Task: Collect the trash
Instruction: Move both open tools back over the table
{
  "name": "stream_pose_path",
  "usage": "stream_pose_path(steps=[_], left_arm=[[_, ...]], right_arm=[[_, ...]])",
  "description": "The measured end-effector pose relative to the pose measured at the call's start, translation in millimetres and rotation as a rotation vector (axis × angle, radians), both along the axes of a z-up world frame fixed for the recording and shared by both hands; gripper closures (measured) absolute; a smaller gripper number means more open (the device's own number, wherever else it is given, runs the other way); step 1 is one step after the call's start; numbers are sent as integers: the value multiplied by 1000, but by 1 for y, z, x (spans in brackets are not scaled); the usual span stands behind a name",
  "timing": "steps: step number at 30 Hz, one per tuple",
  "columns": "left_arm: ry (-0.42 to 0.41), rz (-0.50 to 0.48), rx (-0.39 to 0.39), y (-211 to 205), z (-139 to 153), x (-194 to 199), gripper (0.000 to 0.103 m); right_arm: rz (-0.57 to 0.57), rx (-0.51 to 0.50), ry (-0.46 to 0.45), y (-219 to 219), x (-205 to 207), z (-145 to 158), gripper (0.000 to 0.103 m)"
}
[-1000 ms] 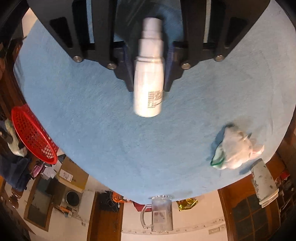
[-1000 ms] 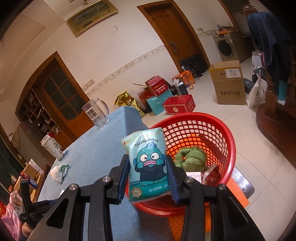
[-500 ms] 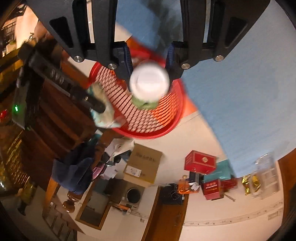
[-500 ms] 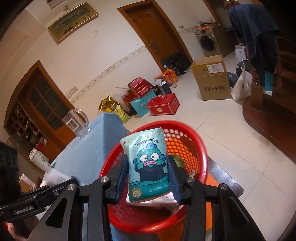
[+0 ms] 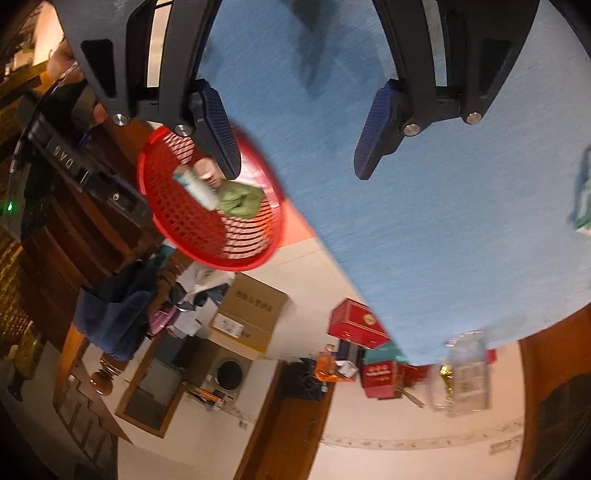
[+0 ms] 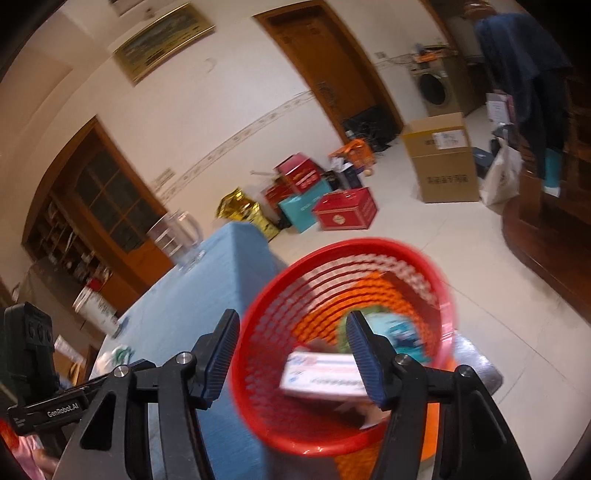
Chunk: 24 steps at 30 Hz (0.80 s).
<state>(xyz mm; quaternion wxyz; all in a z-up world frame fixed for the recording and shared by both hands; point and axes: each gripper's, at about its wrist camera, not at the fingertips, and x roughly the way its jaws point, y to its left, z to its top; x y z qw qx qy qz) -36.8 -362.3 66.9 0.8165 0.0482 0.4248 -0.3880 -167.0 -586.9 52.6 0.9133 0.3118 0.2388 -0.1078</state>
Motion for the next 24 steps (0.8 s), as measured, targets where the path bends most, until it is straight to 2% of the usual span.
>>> stream_pose_path(steps=[3,8,13,15,18,21,24], left_arm=[[-36,45,10,39,6,-2,40],[-43,158,0,109,11,4,40],[-58,332,-1,204,15,20,40],[-58,408,-2,243,15,29,38],[-20,506,-42,288,14,48,37],[19,555,-91,308,12,71,36],[28,563,-85,300,12,101,34]], right_arm=[[73,-29,4,28,13,8,38],[214,-51,12,81,39,21,38],[354,-75,34,143,74,32,35],[424,-98,49,177,96,39,30],[497,-114,53,217,130,44,30],[524,-106,85,245,168,46,30],[534,-54,59,262,180,49,30]])
